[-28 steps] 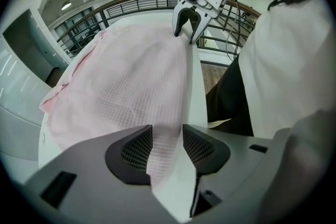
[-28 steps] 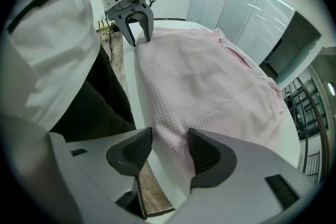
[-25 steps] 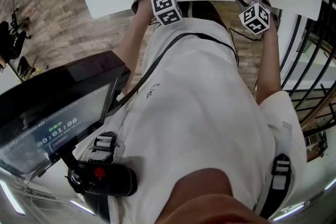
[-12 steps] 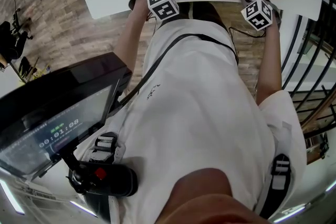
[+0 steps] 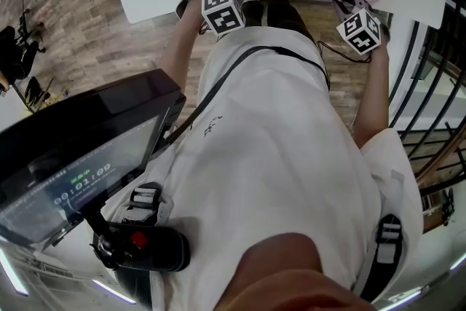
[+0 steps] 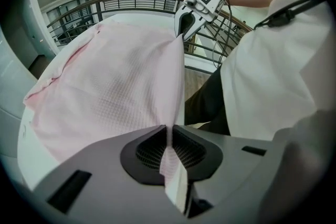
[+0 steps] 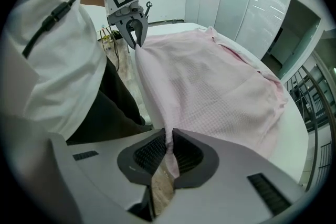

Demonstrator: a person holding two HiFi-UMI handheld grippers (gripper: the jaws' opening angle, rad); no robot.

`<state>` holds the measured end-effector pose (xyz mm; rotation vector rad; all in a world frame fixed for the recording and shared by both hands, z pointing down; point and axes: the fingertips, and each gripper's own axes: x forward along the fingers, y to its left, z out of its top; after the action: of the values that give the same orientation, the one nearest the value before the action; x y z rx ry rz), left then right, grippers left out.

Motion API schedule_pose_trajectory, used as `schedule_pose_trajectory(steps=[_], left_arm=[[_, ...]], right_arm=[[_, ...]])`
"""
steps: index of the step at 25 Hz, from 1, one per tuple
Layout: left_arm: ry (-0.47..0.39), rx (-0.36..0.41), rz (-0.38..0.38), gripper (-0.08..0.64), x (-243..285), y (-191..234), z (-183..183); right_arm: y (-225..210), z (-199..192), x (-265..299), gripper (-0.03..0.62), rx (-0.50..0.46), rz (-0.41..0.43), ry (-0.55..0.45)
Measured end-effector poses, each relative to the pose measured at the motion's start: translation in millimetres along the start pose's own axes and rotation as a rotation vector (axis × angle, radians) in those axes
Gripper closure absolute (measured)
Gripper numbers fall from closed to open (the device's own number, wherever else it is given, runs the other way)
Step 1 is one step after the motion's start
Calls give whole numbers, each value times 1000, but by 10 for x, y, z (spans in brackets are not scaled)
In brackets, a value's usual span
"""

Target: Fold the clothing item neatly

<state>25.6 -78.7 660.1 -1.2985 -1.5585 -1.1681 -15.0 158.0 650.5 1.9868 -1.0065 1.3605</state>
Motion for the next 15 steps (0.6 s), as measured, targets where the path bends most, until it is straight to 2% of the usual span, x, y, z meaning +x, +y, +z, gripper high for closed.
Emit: schedule_pose_trajectory(steps=[7,12,15], left_arm=[[-23,1,-84,518,-219,-415,7],[-31,-7,-165,518,-288,-727,23],[-39,-2,-154,518,-367,-746,74]], right_arm=[[320,-63,-217,555,-15,55,7],[568,-181,-340,555,-7,124,24],[524,-163,-442,555,-1,109,18]])
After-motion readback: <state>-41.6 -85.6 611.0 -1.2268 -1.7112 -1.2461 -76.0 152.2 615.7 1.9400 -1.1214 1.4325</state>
